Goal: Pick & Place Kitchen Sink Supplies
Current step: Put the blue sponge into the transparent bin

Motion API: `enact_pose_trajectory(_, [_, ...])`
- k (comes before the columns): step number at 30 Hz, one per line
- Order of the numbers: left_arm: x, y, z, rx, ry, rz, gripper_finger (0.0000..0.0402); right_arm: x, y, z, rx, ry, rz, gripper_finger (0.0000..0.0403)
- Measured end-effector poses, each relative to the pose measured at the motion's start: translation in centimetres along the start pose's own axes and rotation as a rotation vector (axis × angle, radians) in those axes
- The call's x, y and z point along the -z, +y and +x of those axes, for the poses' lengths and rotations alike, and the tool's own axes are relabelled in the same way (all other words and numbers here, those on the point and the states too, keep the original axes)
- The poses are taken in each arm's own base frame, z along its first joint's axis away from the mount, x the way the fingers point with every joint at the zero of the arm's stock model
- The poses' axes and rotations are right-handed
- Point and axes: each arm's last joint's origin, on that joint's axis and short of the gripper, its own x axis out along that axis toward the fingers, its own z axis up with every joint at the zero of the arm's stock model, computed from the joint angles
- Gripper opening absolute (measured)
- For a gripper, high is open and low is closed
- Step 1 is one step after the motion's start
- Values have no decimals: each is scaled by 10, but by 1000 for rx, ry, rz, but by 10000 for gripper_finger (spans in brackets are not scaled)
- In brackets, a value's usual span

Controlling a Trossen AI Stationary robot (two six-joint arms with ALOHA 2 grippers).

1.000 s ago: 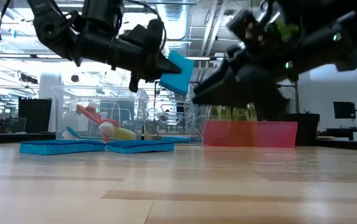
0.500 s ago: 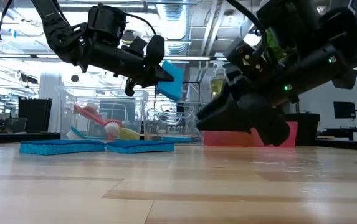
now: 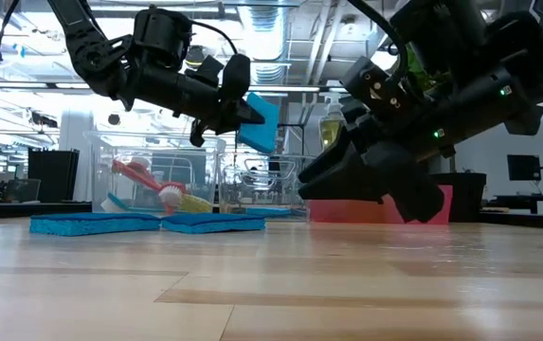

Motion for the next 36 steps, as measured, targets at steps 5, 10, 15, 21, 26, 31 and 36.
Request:
enact_pose_trajectory(5, [1,-2,-1,-11,-4,1,59,0,0,0,0,0,1,159])
enact_pose_trajectory(10, [3,-7,-3,-15,-7,21,81,0,0,0,0,0,1,159])
enact_pose_trajectory(15, [4,-12,-4,-1,-3,42,107,0,0,0,0,0,8,159])
enact_pose_trajectory(21, [6,-17,-6,17,2,51,146,0,0,0,0,-1,11,159])
enact_pose_trajectory(26, [7,-21,-8,33,0,51,175,0,0,0,-1,-1,11,159])
enact_pose_trajectory(31, [9,-34,-13,93,-9,118,191,-1,1,0,-43,-17,22,159])
enact_pose_trajectory(36, [13,-58,-27,187,-15,248,192,-3,0,0,-64,-45,36,159])
